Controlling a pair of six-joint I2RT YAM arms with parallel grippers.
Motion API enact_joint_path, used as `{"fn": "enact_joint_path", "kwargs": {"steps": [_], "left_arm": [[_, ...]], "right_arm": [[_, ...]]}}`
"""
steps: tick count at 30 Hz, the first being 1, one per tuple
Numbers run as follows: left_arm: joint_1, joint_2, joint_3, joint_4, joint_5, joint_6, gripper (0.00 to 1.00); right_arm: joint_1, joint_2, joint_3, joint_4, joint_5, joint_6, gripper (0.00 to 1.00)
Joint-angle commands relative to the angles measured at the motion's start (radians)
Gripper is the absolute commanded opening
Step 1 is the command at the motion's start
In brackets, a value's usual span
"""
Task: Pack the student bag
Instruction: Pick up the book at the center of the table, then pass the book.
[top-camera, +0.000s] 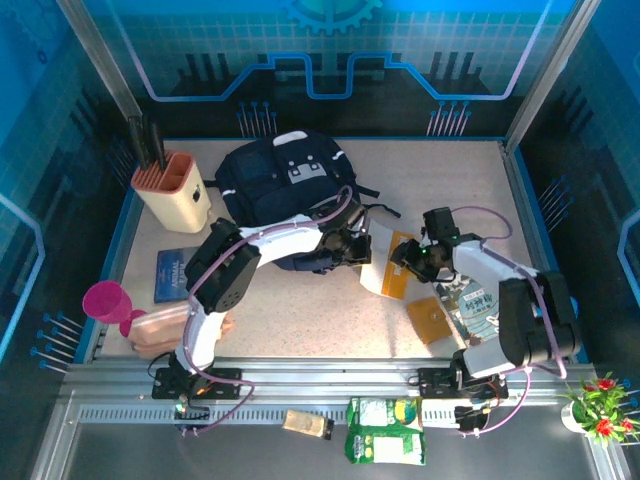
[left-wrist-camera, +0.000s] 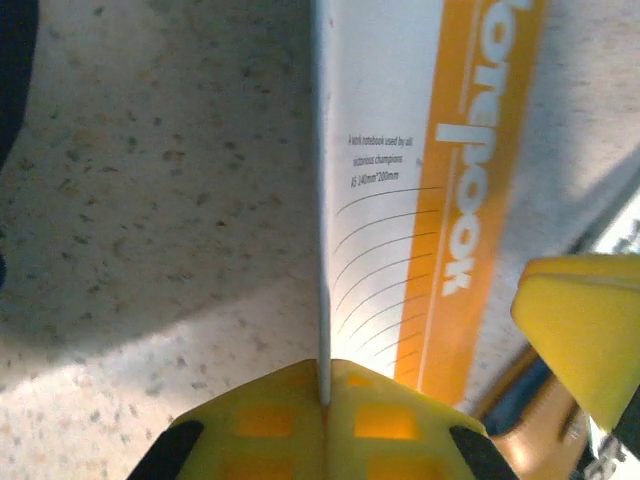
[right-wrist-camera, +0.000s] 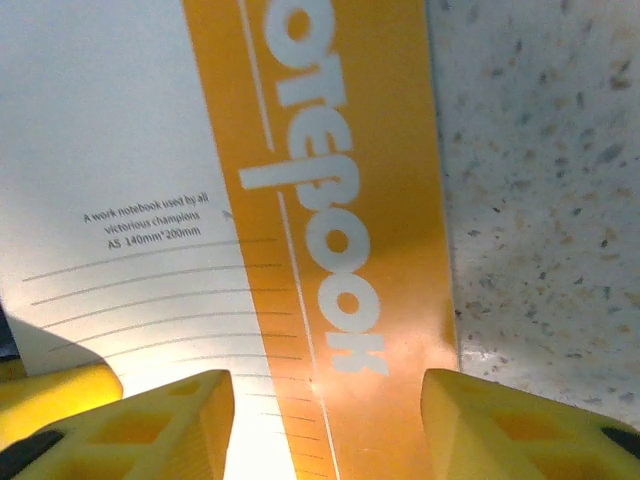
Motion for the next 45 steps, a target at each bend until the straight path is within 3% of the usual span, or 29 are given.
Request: {"fn": "enact_joint_path", "kwargs": {"steps": [1, 10, 20, 26, 32, 45], "left_arm": [[0.021, -0.135, 0.008, -0.005, -0.005, 0.062, 0.0], [0.194, -0.329, -0.127, 0.146, -0.018, -0.027, 0.0], [0.313, -0.51, -0.394, 0.603, -0.057, -0.368, 0.0], [0.314, -0.512, -0.467, 0.796, -0.085, -0.514, 0.0], [0.314, -0.504, -0.492, 0.849, -0.092, -0.565, 0.0], [0.314, -0.504, -0.502, 0.847, -0.081, -0.58, 0.0]], "right_arm": [[-0.029, -0.105, -0.02, 0.109, -0.044, 0.0, 0.57], [-0.014, -0.195, -0.057, 0.421, -0.195, 0.2, 0.76], [0.149, -0.072, -0.097, 0.883, -0.184, 0.516, 0.86], [0.231, 0.04, -0.057, 1.078, -0.121, 0.675, 0.86], [0.275, 0.145, 0.005, 1.207, -0.071, 0.759, 0.82], [0.289, 0.199, 0.045, 1.236, -0.023, 0.755, 0.59]]}}
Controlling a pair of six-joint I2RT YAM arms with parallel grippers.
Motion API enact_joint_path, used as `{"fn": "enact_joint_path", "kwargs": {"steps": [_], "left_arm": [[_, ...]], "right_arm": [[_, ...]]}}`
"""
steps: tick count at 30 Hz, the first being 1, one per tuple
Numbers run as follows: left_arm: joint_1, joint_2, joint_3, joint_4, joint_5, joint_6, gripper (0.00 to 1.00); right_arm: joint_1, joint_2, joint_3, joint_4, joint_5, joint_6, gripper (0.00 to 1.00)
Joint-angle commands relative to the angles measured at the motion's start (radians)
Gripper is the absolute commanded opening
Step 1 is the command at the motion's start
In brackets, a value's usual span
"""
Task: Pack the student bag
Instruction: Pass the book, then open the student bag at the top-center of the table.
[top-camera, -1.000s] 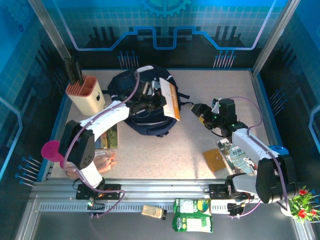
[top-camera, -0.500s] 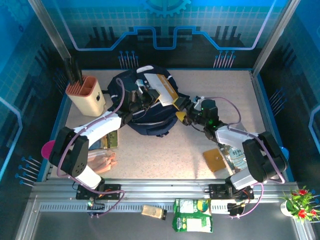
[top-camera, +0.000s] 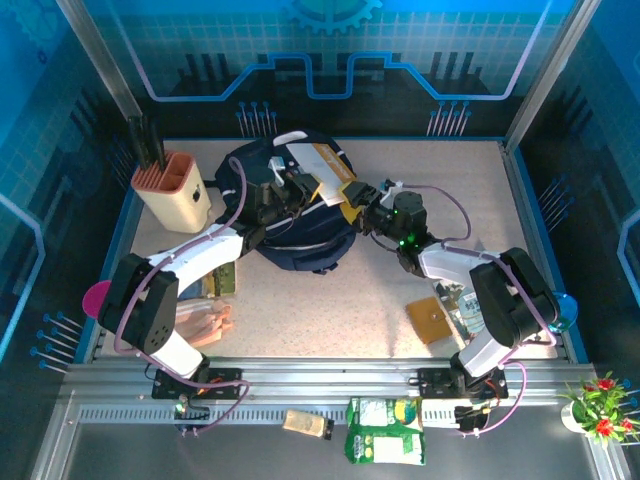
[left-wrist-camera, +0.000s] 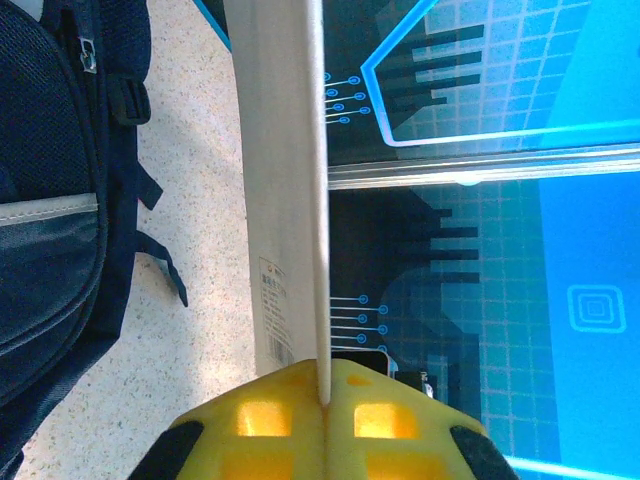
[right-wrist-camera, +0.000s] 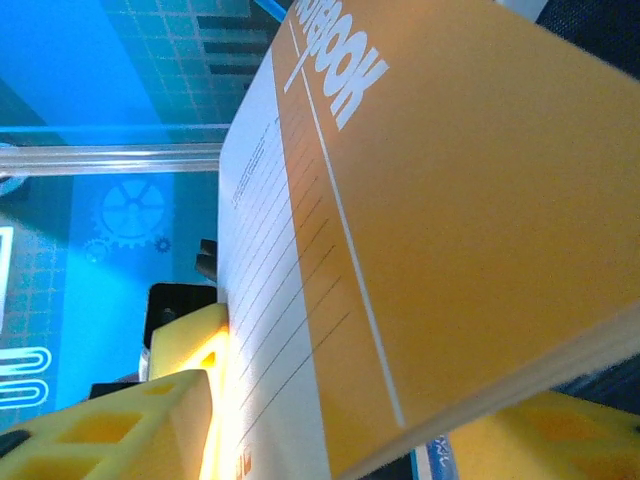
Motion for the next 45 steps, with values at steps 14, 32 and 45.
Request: {"fn": "enact_joint_path", "kwargs": {"steps": [14, 32, 45], "left_arm": [[0.026, -0.05, -0.039, -0.124, 0.006, 0.13, 0.38], [-0.059, 0.122, 0.339, -0.939, -0.277, 1.147, 0.99], [-0.13, 0.419, 0.662, -1.207, -0.448, 1.477, 0.79]], "right_arm": [[-0.038, -0.031, 0.025, -0.051, 0.034, -0.141, 0.1], [-0.294, -0.502, -0.159, -0.54, 0.09, -0.562, 0.0], [-0.394, -0.585, -0.168, -0.667, 0.053, -0.674, 0.01]]}}
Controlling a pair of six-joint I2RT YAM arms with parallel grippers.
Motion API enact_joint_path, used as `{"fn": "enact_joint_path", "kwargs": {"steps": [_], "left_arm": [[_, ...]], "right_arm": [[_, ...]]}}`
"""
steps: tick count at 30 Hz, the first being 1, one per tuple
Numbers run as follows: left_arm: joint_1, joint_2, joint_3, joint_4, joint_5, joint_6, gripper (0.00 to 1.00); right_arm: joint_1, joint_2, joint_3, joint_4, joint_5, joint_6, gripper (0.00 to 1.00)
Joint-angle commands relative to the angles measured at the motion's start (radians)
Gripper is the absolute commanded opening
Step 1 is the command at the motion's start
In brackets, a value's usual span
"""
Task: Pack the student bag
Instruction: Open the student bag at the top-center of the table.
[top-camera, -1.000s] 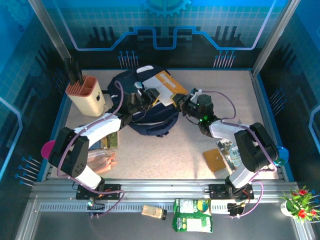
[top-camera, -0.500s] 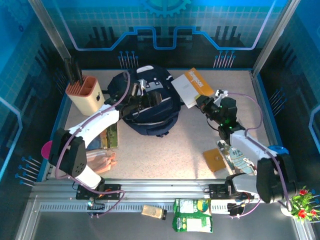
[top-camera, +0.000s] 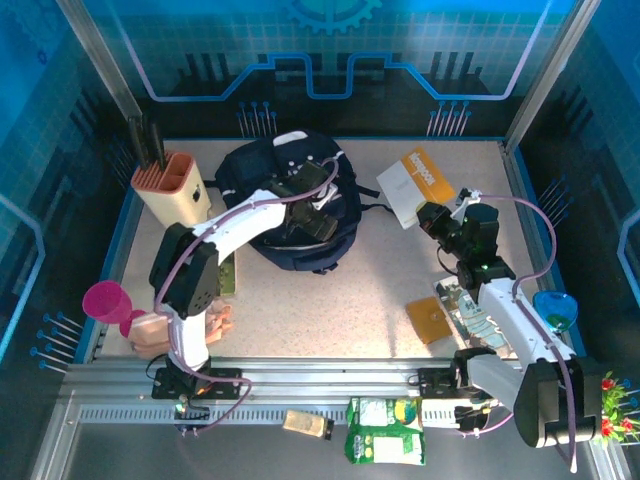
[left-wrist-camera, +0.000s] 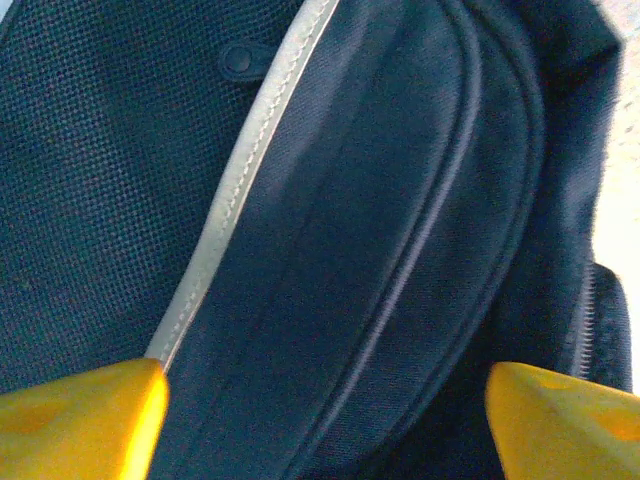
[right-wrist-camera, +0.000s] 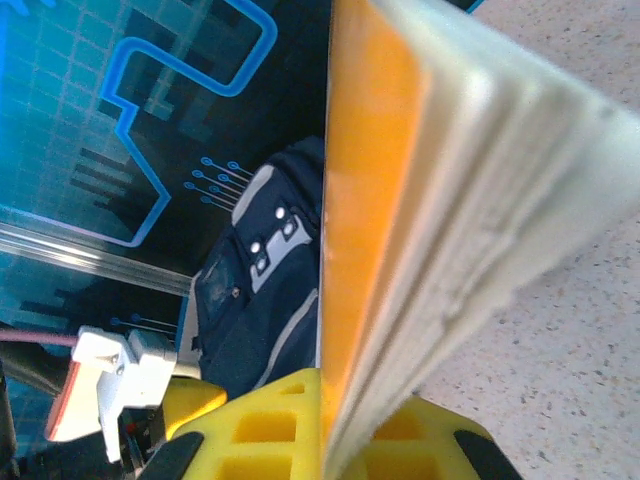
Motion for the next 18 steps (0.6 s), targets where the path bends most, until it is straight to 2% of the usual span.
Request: {"fn": "enact_joint_path", "kwargs": {"steps": [1, 8, 18], "left_arm": [[0.002, 0.074, 0.109, -0.138, -0.055, 0.107, 0.76], [-0.004, 0.179, 0.229, -0.241, -0.037, 0.182, 0.73], [-0.021, 0.284, 0.322, -0.279, -0.193, 0.174, 0.56]], "right_arm": [[-0.025, -0.008, -0.004, -0.021, -0.027, -0.046, 0.0], [-0.046, 0.02, 0.023, -0.043, -0.064, -0.065, 0.0], [-0.066, 0.047, 0.034, -0.044, -0.103, -0.099, 0.01]]}}
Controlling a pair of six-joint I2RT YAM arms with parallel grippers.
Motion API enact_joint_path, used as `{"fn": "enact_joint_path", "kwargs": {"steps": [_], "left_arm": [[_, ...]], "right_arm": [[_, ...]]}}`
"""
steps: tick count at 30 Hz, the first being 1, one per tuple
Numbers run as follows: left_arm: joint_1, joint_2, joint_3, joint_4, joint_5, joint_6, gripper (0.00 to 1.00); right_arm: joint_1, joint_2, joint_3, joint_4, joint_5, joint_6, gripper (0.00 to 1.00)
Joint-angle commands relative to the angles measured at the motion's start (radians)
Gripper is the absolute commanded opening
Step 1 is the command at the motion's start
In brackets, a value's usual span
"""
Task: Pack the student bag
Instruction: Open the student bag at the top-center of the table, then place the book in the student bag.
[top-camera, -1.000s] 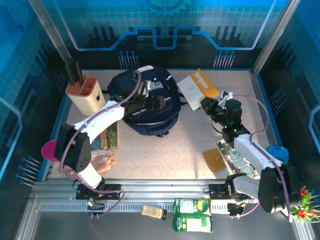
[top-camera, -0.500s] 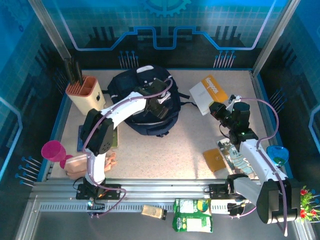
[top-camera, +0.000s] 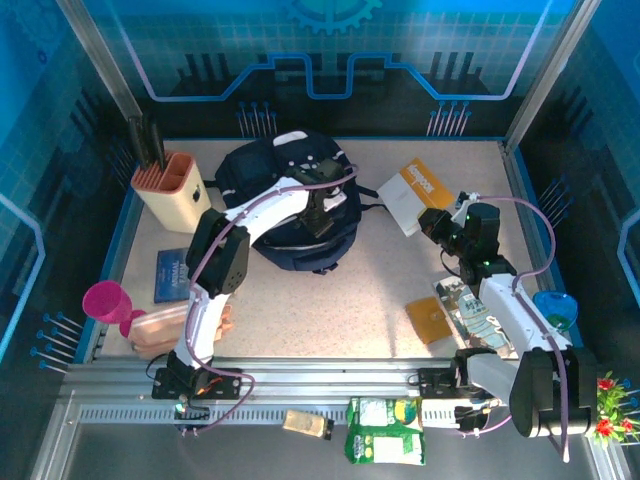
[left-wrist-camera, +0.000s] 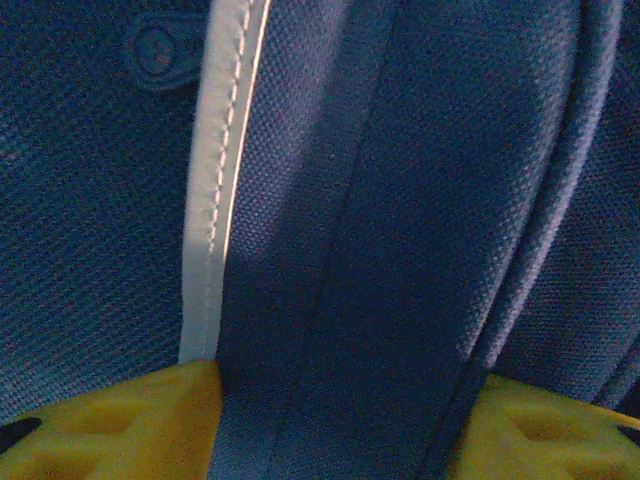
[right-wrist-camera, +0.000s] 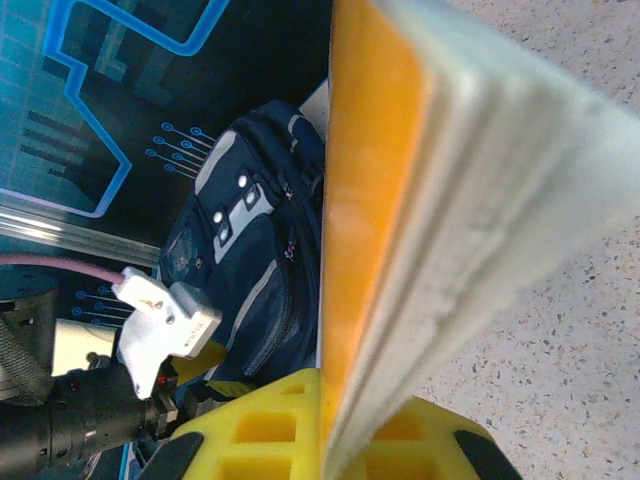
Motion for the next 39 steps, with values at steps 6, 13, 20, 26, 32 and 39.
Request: {"fn": "enact_joint_path", "kwargs": {"steps": [6, 13, 20, 26, 32, 39], "left_arm": [[-0.014, 0.072, 0.076, -0.075, -0.115, 0.006, 0.39], [-0.018, -0.008, 0.065, -0.049, -0.132, -0.026, 0.12], [-0.018, -0.139, 0.028, 0.065, -0.13, -0.062, 0.0], [-0.018, -0.232, 0.0, 0.19, -0.14, -0.084, 0.0], [-0.018, -0.302, -0.041, 0.336, -0.108, -0.121, 0.0], [-0.019, -0.338, -0.023, 0.426, -0.053, -0.133, 0.0]], "right_arm": [[-0.02, 0.01, 0.027, 0.008, -0.035, -0.03, 0.01], [-0.022, 0.013, 0.054, -0.026, -0.036, -0.04, 0.01], [-0.024, -0.003, 0.079, -0.088, 0.007, -0.05, 0.01], [-0.026, -0.058, 0.084, -0.181, 0.043, -0.044, 0.01], [-0.026, -0.093, 0.094, -0.296, -0.033, -0.065, 0.01], [0.072, -0.06, 0.056, -0.156, -0.2, 0.059, 0.02]]}}
